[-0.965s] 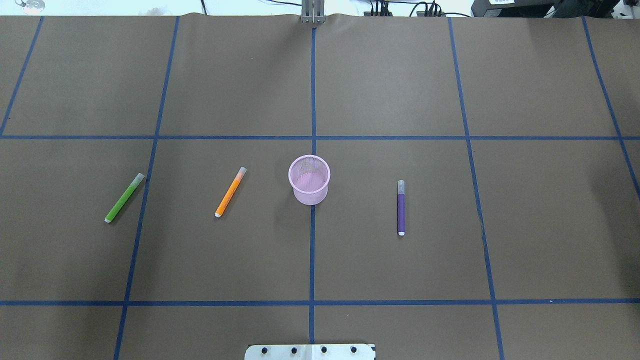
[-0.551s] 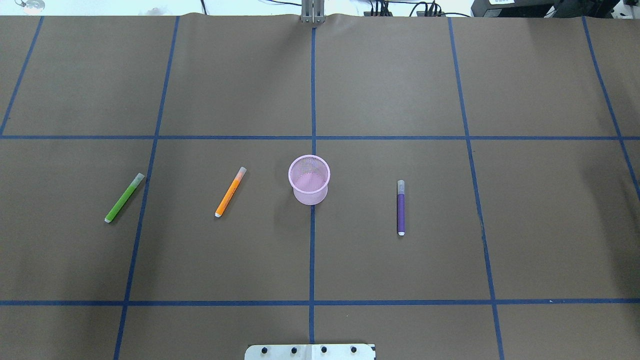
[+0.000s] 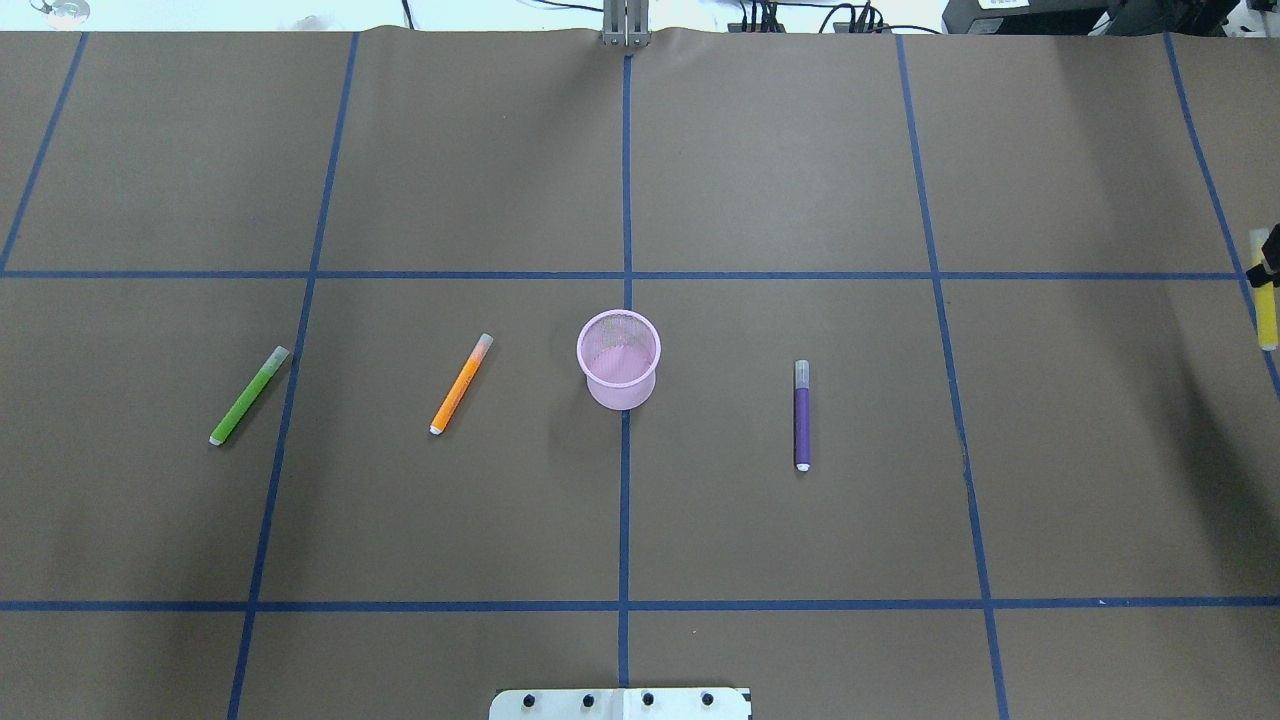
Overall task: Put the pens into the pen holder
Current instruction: 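Carry the yellow highlighter with the right gripper over the pink cup, then open the right gripper to drop the yellow highlighter into the cup, then withdraw the right gripper while the left gripper reaches the green highlighter, then lower the left gripper and grasp the green highlighter upright, then carry the green highlighter with the left gripper and drop it into the cup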
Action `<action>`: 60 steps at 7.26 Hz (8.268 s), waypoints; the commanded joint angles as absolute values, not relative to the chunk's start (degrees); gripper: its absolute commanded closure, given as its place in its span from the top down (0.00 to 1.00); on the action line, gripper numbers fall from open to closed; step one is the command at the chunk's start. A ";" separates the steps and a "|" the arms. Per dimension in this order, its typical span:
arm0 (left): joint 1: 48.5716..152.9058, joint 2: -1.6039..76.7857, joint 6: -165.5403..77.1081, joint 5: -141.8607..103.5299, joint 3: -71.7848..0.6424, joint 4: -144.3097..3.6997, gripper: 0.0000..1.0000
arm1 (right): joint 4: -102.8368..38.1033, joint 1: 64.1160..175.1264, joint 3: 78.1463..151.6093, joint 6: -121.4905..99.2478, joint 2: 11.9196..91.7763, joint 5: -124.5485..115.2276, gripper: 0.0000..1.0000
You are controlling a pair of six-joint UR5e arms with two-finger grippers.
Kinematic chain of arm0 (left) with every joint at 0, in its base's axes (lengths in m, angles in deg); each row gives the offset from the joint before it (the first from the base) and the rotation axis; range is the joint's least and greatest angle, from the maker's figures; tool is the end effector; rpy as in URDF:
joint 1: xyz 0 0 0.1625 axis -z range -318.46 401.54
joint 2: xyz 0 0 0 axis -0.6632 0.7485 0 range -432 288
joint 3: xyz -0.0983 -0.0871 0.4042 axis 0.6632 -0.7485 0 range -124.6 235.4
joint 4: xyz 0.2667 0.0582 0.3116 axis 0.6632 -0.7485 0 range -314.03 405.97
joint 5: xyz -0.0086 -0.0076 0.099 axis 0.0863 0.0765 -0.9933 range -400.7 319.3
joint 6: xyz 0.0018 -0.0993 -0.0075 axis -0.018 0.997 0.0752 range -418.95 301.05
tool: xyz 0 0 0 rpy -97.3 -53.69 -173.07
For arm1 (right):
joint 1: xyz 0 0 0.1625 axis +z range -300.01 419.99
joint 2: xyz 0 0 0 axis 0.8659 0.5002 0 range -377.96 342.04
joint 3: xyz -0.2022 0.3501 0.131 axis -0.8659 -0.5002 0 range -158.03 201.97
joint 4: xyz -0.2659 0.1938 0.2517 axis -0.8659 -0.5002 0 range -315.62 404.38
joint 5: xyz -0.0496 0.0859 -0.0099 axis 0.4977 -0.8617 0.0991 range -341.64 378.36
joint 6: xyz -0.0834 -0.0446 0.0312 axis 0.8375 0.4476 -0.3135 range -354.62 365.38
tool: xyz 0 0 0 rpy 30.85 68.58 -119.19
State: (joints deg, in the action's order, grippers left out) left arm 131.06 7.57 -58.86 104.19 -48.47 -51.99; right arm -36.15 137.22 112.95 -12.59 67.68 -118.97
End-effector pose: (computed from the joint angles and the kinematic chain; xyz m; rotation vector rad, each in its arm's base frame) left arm -0.0483 -0.4240 0.5934 0.1790 0.9556 0.1017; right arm -0.0600 -0.5365 0.5895 0.0171 -0.8562 -0.0215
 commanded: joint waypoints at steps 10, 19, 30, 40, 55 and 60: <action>126.45 14.57 -52.44 104.15 -47.87 -52.46 1.00 | -27.78 89.37 128.16 -93.54 38.22 -63.69 0.00; 125.39 16.68 -52.27 103.79 -47.35 -52.37 1.00 | -27.69 82.14 123.75 -94.11 37.41 -55.47 0.76; 92.20 30.63 -32.84 88.77 -47.00 -52.95 0.87 | -27.25 119.91 125.95 -53.47 58.21 -112.30 1.00; 88.65 36.28 -46.29 84.55 -36.10 -47.19 0.79 | -27.25 122.92 123.66 -42.34 64.92 -111.80 1.00; 88.30 40.80 -45.42 84.55 -39.68 -46.93 0.00 | -27.25 124.41 124.01 -43.31 64.31 -111.98 1.00; 80.78 62.79 -37.76 68.60 -45.24 -47.36 0.00 | -27.25 124.50 123.84 -43.31 64.31 -111.98 1.00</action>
